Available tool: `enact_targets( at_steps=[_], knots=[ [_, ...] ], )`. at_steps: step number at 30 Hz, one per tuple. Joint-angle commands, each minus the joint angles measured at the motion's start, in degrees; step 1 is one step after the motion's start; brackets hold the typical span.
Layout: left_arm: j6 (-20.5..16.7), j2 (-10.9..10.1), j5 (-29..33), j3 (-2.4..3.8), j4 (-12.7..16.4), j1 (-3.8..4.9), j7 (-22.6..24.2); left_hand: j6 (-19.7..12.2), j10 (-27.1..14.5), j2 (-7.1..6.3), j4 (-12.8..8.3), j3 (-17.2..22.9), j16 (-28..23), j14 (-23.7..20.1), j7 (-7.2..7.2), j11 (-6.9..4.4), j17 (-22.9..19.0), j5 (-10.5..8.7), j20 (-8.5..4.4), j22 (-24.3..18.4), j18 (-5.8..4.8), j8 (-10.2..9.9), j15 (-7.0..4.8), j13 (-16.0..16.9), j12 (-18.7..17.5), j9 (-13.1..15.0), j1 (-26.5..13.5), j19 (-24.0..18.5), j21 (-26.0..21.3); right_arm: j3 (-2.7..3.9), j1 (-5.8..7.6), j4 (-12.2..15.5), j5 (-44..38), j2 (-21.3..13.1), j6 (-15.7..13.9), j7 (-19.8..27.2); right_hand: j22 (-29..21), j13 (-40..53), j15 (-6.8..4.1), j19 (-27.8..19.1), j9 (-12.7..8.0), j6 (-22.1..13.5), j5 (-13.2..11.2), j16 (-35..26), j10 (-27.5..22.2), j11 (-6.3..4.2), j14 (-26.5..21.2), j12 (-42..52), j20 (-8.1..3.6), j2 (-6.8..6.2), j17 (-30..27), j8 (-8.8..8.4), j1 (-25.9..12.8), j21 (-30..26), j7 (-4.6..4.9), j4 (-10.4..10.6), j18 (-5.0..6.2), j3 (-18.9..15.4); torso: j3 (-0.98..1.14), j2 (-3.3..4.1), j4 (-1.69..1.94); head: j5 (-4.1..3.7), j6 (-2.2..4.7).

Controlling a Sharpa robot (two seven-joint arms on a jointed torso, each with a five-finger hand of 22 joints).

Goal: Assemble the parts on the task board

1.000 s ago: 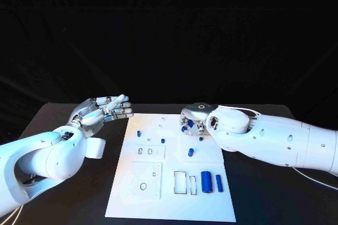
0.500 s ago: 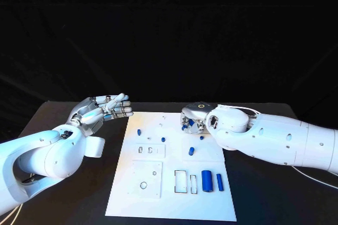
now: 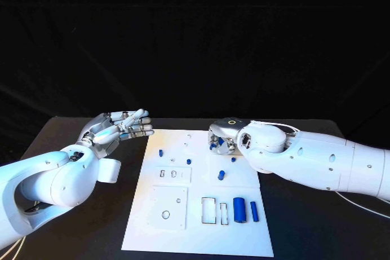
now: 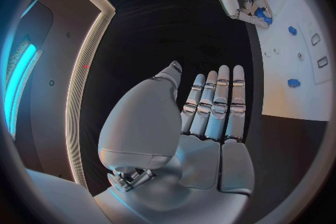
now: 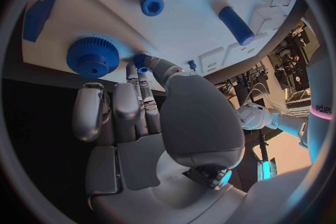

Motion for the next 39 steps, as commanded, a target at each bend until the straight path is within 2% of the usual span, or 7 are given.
enact_targets(
  at_steps=[1, 5, 10, 16, 23, 31, 39],
  knots=[
    [1.1, 0.0, 0.2, 0.05, 0.2, 0.17, 0.1, -0.1, -0.1, -0.03, -0.3, -0.1, -0.2, -0.1, 0.68, 0.42, 0.0, -0.09, 0.0, -0.1, 0.27, -0.2, 0.36, 0.0, -0.4, -0.1, 0.5, 0.6, 0.2, -0.14, -0.17, -0.1, -0.4, 0.1, 0.4, -0.2, 0.3, 0.1, -0.42, 0.4, 0.1, 0.5, -0.4, 0.4, 0.5, -0.08, 1.2, 0.1, 0.16, -0.05, 0.2, 0.18, 0.7, 0.4, -0.1, -0.1, -1.04, 0.6, -0.02, 0.15, 0.02, 0.03, 0.08],
    [1.2, 0.0, 0.2, 0.05, 0.2, 0.18, 0.1, -0.1, -0.1, 0.04, -0.4, -0.1, -0.2, -0.1, 0.7, 0.43, 0.0, -0.09, 0.0, -0.1, 0.27, -0.3, 0.37, 0.0, -0.4, -0.1, 0.5, 0.6, 0.2, -0.14, -0.17, 0.5, -0.4, -0.1, -1.8, -0.1, 0.9, 0.1, -0.47, 0.6, 0.2, 0.8, -0.3, 0.9, 0.8, -0.15, 1.2, 0.2, 0.13, -0.05, 0.6, 0.3, 0.9, 0.7, -0.13, -0.4, -1.12, 1.2, -0.02, 0.17, 0.05, 0.05, 0.2],
    [1.7, 0.0, 0.2, 0.05, -0.3, 0.25, 0.1, -0.1, -0.1, 0.07, -0.4, -0.1, -0.3, -0.1, 0.71, 0.44, 0.0, -0.09, 0.0, -0.1, 0.27, -0.3, 0.38, 0.0, -0.5, -0.1, 0.6, 0.6, 0.2, -0.04, -0.1, 1.6, -0.5, -0.2, -8.0, -0.1, 1.1, 0.0, -0.42, 0.4, 0.4, 1.0, 1.8, 1.3, 0.9, -0.09, 1.0, -0.1, 0.13, -0.8, 0.7, 0.29, 0.7, 0.9, -0.06, -0.5, -1.1, 2.2, -0.1, 0.17, 0.13, 0.0, 0.4],
    [1.9, 0.0, 0.8, 0.05, -1.4, 0.55, 0.2, -0.2, -0.2, 0.22, -0.5, 0.0, -0.4, -0.1, 0.79, 0.51, 0.0, -0.09, 0.0, -0.2, 0.27, -0.5, 0.41, -0.1, -0.7, -0.1, 0.6, 0.6, 0.1, 0.05, 0.09, 0.2, -0.6, 1.7, -13.1, -0.4, 1.4, -0.1, -0.38, 0.4, 0.5, 1.1, 2.4, 1.6, 0.8, -0.04, 1.0, -0.2, 0.17, -1.12, 1.1, 0.3, 0.4, 1.1, -0.06, -0.5, -1.14, 2.5, -0.03, 0.3, 0.2, 0.06, 0.71],
    [-0.5, 0.1, 3.0, 0.05, -2.0, 0.7, -0.9, 0.7, 1.0, 3.23, -3.5, 4.4, -0.3, 1.9, 0.39, -0.1, 0.5, -0.08, -0.6, -0.2, 0.34, -0.5, -0.37, 0.0, -0.8, 0.0, 5.5, 1.6, 0.7, 0.07, 0.16, -2.3, -0.6, 4.6, -13.8, -0.1, 1.7, -0.1, -0.37, 0.5, 0.5, 1.1, 2.2, 1.8, 0.8, -0.03, 1.0, -0.3, 0.18, -1.14, 1.2, 0.29, 0.4, 1.2, -0.04, -0.4, -1.18, 2.6, -0.04, 0.44, 0.27, 0.18, 0.84],
    [-0.3, 0.3, 4.4, 0.04, -2.4, 0.74, -1.5, 0.9, 1.4, 0.44, -5.9, 14.9, 0.1, 2.7, 0.55, -0.15, 0.9, -0.01, -1.52, 0.6, 0.12, -0.7, -0.56, -0.2, -1.1, 0.0, 5.4, 1.5, 2.5, 0.08, 0.11, -5.2, -0.6, 7.6, -14.2, 0.4, 1.8, -0.1, -0.35, 0.6, 0.6, 1.1, 2.0, 1.9, 0.8, -0.02, 1.1, -0.3, 0.2, -1.17, 1.3, 0.27, 0.4, 1.3, -0.02, -0.4, -1.2, 2.8, -0.05, 0.48, 0.27, 0.3, 0.94],
    [0.1, 0.5, 4.6, 0.04, -2.3, 0.74, -1.7, 0.9, 1.4, -0.36, -6.5, 17.1, 0.2, 2.6, 0.6, -0.01, 1.1, -0.03, -1.5, 0.8, 0.09, -0.7, -0.52, -0.2, -1.1, 0.0, 4.1, 1.1, 3.1, 0.08, 0.1, -7.5, -0.2, 9.4, -13.4, 0.3, 2.2, -0.1, -0.32, 0.7, 0.6, 1.0, 1.6, 2.1, 0.8, 0.01, 1.1, -0.3, 0.22, -1.25, 1.5, 0.21, 0.2, 1.5, 0.03, -0.4, -1.27, 2.9, -0.05, 0.53, 0.39, 0.31, 1.09]
  ],
)
